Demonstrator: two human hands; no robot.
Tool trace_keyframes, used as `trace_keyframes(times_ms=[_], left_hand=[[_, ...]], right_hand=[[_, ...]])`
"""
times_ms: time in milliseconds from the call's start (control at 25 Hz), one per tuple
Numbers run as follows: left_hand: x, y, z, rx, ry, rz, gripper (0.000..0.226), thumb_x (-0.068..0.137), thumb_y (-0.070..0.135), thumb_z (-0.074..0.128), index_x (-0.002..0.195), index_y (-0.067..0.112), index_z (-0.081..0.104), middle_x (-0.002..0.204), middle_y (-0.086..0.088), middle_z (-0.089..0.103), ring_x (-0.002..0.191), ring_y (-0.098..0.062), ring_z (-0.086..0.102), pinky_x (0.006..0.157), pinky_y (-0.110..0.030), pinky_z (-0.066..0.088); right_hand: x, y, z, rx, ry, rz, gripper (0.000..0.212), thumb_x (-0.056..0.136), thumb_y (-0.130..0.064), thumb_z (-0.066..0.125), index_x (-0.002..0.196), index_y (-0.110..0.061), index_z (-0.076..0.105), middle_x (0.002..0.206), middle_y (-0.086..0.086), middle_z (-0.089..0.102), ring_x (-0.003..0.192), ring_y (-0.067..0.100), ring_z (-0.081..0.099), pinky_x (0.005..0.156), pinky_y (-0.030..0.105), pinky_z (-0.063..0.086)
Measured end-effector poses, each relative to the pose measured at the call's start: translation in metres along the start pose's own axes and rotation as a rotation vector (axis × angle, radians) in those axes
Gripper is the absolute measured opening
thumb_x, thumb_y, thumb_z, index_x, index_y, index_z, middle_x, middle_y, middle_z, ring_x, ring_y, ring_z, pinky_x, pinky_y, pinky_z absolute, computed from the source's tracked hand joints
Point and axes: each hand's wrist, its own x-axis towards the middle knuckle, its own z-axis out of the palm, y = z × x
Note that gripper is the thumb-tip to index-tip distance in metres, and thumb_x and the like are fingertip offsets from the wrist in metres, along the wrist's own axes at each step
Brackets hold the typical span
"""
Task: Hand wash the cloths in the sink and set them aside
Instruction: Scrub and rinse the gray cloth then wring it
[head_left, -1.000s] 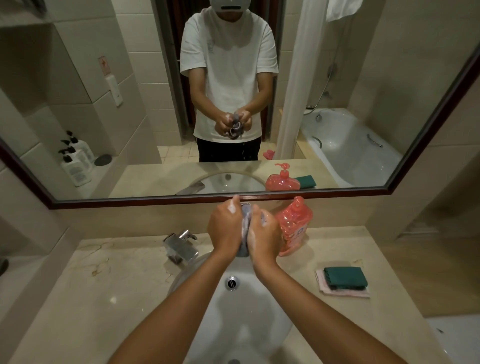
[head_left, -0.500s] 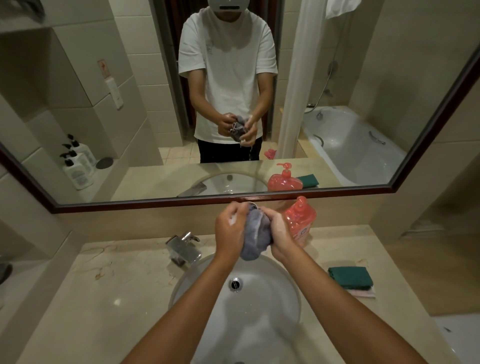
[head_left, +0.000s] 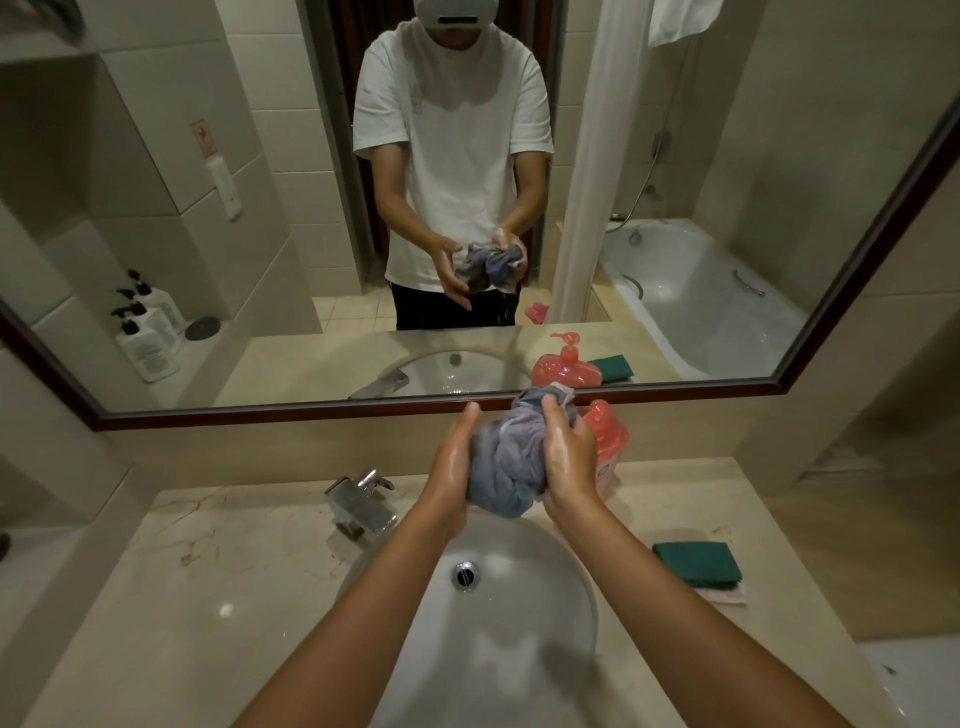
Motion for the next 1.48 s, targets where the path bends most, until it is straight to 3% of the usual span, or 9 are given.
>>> trace_keyframes(times_ms=[200, 320, 400, 520, 680, 880, 1000, 1280, 1480], left_hand=[[-0.004, -0.009, -0.002, 0.087, -0.152, 0.007, 0.061, 0.078, 0.05, 0.077, 0.125, 0.015, 0.062, 0.114, -0.007, 0.075, 0.105, -0.026, 0.072, 0.1, -0.051, 0.054], [-0.003, -0.011, -0.012, 0.096, -0.144, -0.03, 0.065, 0.073, 0.041, 0.085, 0.124, 0.007, 0.063, 0.11, -0.014, 0.076, 0.102, -0.031, 0.073, 0.095, -0.046, 0.057], [0.001, -0.014, -0.02, -0.049, -0.077, -0.044, 0.062, 0.076, 0.039, 0.082, 0.124, 0.005, 0.063, 0.111, -0.02, 0.074, 0.103, -0.037, 0.072, 0.091, -0.046, 0.058], [0.007, -0.012, -0.025, -0.178, 0.094, -0.039, 0.042, 0.091, 0.04, 0.069, 0.117, 0.007, 0.068, 0.111, -0.02, 0.073, 0.1, -0.036, 0.072, 0.088, -0.047, 0.058], [0.011, -0.011, -0.024, -0.03, 0.344, 0.003, 0.041, 0.101, 0.044, 0.054, 0.114, 0.008, 0.07, 0.101, -0.013, 0.076, 0.091, -0.025, 0.074, 0.069, -0.031, 0.057], [0.006, -0.003, 0.0, 0.039, 0.301, 0.067, 0.057, 0.106, 0.051, 0.036, 0.097, 0.009, 0.074, 0.088, -0.011, 0.077, 0.082, -0.023, 0.076, 0.064, -0.027, 0.056], [0.005, -0.006, 0.011, 0.136, 0.337, 0.147, 0.056, 0.107, 0.044, 0.038, 0.091, 0.003, 0.072, 0.086, -0.015, 0.076, 0.083, -0.027, 0.074, 0.075, -0.036, 0.059], [0.003, -0.002, 0.012, 0.222, 0.374, 0.209, 0.055, 0.105, 0.041, 0.045, 0.085, -0.003, 0.072, 0.083, -0.022, 0.073, 0.079, -0.034, 0.072, 0.076, -0.045, 0.057], [0.009, 0.009, 0.004, 0.257, 0.527, 0.214, 0.055, 0.103, 0.037, 0.051, 0.054, 0.016, 0.037, 0.051, -0.002, 0.038, 0.05, -0.018, 0.035, 0.055, -0.032, 0.031]], right_hand=[[0.008, 0.004, -0.004, 0.087, -0.007, -0.026, 0.022, 0.097, -0.041, 0.06, 0.103, -0.021, 0.061, 0.105, 0.013, 0.072, 0.095, 0.032, 0.072, 0.09, 0.05, 0.058], [0.018, -0.004, -0.017, 0.021, -0.017, -0.058, 0.008, 0.1, -0.033, 0.058, 0.099, -0.026, 0.057, 0.107, 0.009, 0.069, 0.091, 0.02, 0.073, 0.077, 0.034, 0.06], [0.021, -0.011, -0.024, 0.018, -0.057, -0.031, 0.004, 0.102, -0.027, 0.057, 0.102, -0.023, 0.059, 0.108, 0.006, 0.07, 0.082, 0.009, 0.073, 0.06, 0.019, 0.056], [0.017, -0.018, -0.035, -0.03, -0.093, -0.05, 0.007, 0.102, -0.023, 0.056, 0.106, -0.017, 0.057, 0.114, 0.012, 0.067, 0.101, 0.021, 0.069, 0.071, 0.026, 0.059], [0.0, -0.014, -0.034, -0.109, -0.211, -0.318, 0.027, 0.101, -0.013, 0.058, 0.125, -0.025, 0.052, 0.109, -0.011, 0.065, 0.091, -0.005, 0.066, 0.071, 0.014, 0.053], [-0.02, 0.007, -0.005, -0.419, -0.362, -0.363, 0.017, 0.088, -0.029, 0.066, 0.1, -0.017, 0.064, 0.112, 0.009, 0.059, 0.105, 0.021, 0.061, 0.086, 0.029, 0.051], [-0.021, 0.012, 0.006, -0.349, -0.274, -0.262, 0.028, 0.099, -0.042, 0.056, 0.104, -0.016, 0.065, 0.117, 0.012, 0.057, 0.105, 0.021, 0.063, 0.08, 0.02, 0.05], [-0.019, 0.001, 0.02, -0.313, -0.149, -0.257, 0.026, 0.104, -0.025, 0.047, 0.083, -0.017, 0.06, 0.08, 0.002, 0.067, 0.077, 0.018, 0.066, 0.075, 0.037, 0.053], [-0.035, 0.009, 0.019, -0.483, -0.084, -0.467, 0.021, 0.103, -0.027, 0.05, 0.086, -0.015, 0.052, 0.075, 0.001, 0.059, 0.072, 0.024, 0.06, 0.067, 0.044, 0.049]])
